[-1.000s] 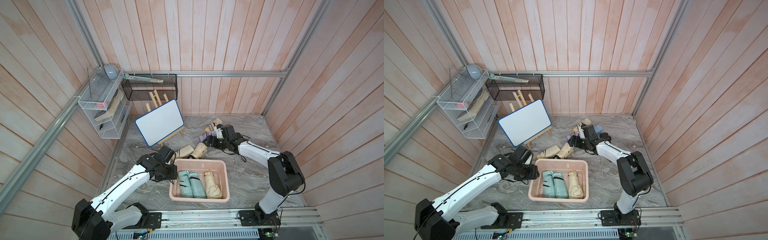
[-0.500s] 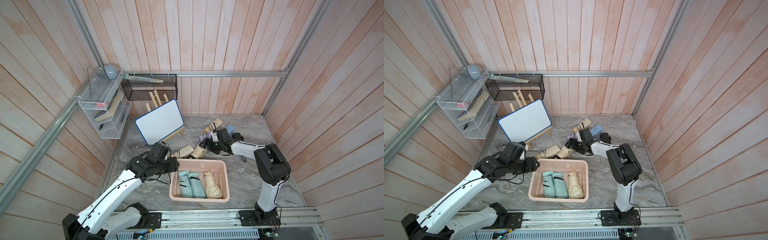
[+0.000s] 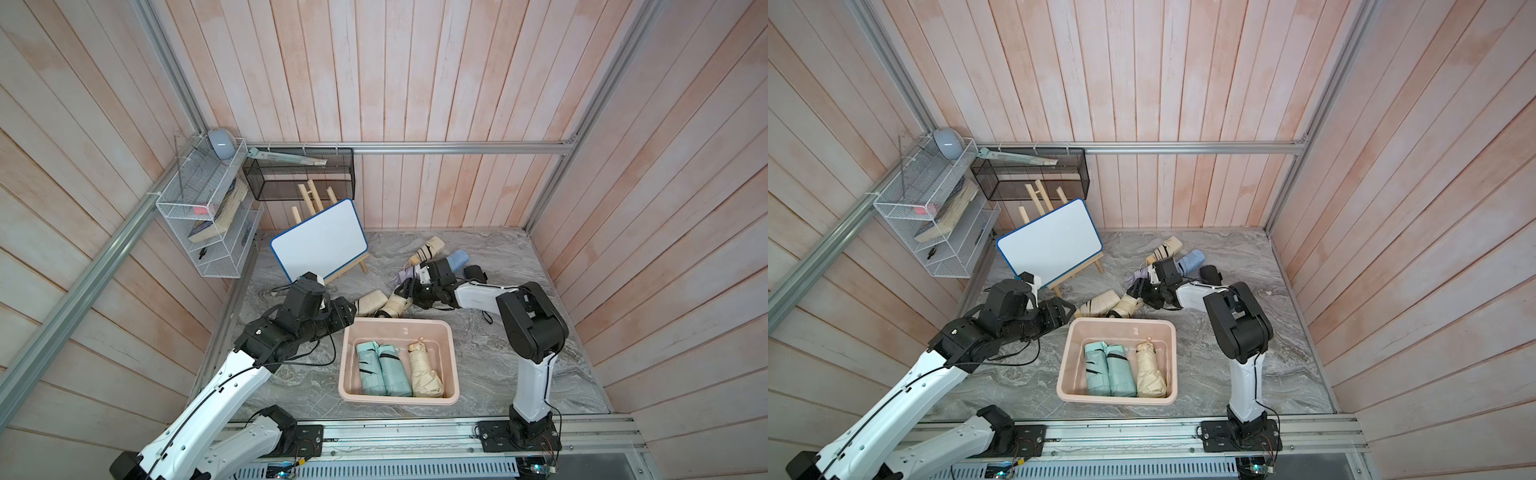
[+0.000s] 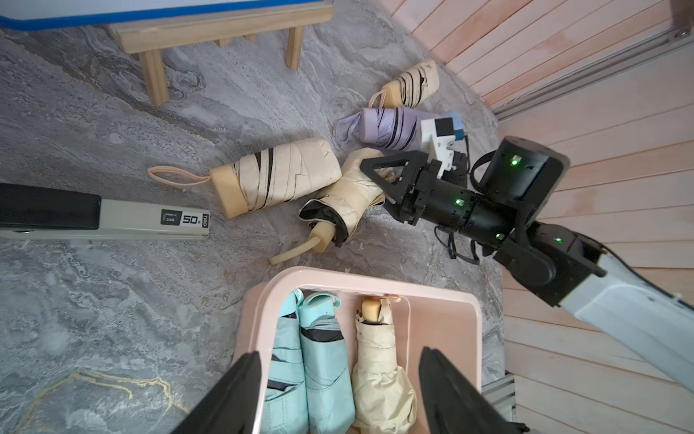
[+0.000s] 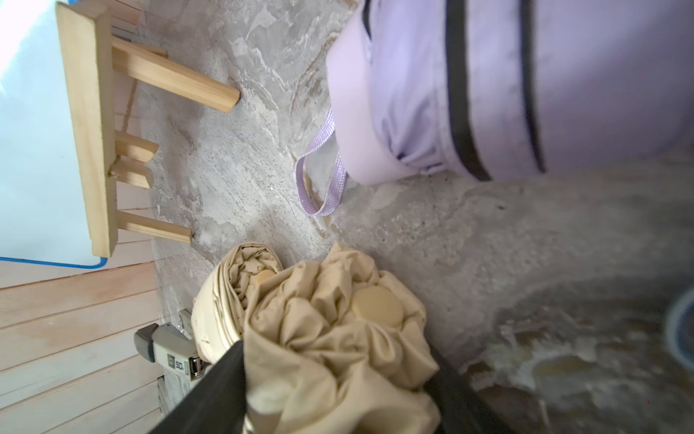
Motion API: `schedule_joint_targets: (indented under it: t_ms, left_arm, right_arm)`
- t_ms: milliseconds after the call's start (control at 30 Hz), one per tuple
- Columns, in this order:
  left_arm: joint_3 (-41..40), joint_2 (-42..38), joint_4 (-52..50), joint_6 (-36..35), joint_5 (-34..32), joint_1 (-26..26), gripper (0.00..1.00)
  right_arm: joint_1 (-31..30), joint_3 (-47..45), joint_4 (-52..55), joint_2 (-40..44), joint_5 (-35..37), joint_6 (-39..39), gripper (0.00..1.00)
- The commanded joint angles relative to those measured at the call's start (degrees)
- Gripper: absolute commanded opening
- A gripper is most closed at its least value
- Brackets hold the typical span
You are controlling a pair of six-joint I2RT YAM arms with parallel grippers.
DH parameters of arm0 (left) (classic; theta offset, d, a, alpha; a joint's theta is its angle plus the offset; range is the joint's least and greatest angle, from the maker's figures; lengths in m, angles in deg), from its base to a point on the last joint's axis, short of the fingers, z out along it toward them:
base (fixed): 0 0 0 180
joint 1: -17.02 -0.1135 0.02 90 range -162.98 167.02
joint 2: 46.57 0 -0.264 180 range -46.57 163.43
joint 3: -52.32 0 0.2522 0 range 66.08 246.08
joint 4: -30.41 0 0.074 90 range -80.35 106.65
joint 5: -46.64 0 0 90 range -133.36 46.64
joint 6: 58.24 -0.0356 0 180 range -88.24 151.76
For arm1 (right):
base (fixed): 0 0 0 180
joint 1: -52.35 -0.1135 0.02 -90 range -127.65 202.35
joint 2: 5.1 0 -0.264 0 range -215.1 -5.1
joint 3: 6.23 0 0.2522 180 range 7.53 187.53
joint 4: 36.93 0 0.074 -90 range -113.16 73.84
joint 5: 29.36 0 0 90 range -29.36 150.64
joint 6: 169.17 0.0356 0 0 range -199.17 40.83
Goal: Put the umbrella into the storage box
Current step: Pick up the umbrella from the center of the board.
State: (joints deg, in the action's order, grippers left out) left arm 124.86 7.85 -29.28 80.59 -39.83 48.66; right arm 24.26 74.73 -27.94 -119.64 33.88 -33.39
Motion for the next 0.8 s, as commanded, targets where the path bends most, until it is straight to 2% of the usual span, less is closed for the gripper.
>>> schedule_joint_targets:
  t_ms: [0,267,467,567,767]
  left_arm:
    - [-0.96,-0.65,3.04,2.17,-1.16,-0.94,0.72]
    - [-1.98,-1.76,7.66,3.51,-0.56,-1.67,0.72]
    - [-4.24,-2.83,13.31,5.35,-0.1,-1.75,0.72]
    - [-4.8,-3.18,14.37,6.77,-0.97,-1.76,0.73]
    - [-6.63,-4.31,20.11,8.92,-0.61,-1.84,0.83]
  right_arm:
    - [-0.2,0.72,-3.84,-1.56,-1.95,2.84,0.64]
    - [0.56,-2.62,-8.94,0.81,-1.83,6.75,0.43]
    - [2.25,-6.52,-11.61,6.39,-0.85,8.33,0.28]
    - [3.37,-8.73,-12.61,9.88,0.26,8.86,0.26]
    - [4.67,-11.36,-12.24,16.5,5.49,9.62,0.23]
